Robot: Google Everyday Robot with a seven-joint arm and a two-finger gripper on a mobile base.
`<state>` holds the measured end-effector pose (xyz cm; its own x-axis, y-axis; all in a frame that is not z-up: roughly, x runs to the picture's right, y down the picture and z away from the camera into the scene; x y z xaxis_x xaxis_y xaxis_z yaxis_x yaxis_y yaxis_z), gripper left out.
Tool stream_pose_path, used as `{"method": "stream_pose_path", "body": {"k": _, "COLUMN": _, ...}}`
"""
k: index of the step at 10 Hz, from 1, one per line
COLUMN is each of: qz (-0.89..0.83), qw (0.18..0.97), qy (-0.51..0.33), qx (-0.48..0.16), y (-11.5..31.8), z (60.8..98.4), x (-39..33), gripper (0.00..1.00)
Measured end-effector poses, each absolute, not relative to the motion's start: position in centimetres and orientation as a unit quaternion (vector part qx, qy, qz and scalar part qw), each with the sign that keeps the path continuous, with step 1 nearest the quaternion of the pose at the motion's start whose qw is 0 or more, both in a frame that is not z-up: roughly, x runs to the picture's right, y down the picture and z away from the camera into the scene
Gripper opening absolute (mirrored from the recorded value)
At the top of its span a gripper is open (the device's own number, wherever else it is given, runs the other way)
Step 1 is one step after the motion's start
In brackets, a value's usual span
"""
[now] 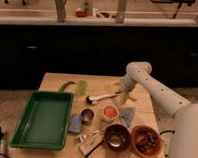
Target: Place brush in purple bowl
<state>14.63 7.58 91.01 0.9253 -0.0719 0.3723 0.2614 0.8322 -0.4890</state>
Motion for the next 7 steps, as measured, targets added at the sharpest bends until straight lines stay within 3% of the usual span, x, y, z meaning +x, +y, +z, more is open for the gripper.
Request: {"method": "stream_pose_path", "body": {"k": 7, "qz": -0.162, "qw": 0.92, "qy": -0.198, "qx": -0.297, "y": 8.5, "z": 91.7, "x": 10.2, "gripper": 0.8}}
